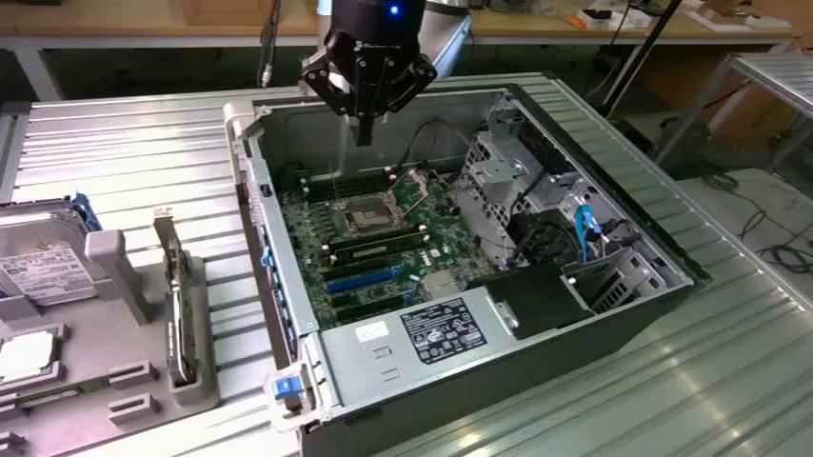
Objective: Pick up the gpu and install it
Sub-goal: 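Reach for the gpu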
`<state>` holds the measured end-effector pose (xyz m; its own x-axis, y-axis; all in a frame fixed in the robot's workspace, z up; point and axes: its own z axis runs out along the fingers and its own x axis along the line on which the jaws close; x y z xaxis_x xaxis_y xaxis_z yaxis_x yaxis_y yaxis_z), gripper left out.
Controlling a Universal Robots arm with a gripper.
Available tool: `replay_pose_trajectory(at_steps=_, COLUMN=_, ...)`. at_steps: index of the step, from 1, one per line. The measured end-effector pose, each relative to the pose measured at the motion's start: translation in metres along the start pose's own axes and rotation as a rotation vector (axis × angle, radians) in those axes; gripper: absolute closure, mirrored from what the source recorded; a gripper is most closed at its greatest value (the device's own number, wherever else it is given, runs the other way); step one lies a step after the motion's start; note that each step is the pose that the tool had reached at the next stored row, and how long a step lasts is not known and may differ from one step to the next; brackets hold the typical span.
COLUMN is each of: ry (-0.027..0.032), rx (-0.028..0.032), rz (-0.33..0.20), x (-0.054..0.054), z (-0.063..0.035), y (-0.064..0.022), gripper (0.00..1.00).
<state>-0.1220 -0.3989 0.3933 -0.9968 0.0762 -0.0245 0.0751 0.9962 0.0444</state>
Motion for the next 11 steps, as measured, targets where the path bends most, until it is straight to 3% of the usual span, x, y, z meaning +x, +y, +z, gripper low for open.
replay_pose_trajectory(at_steps=11, ry=0.0000, rx=0.0000, rz=0.000, x=0.0057, z=-0.0002, y=-0.0004, gripper=0.89)
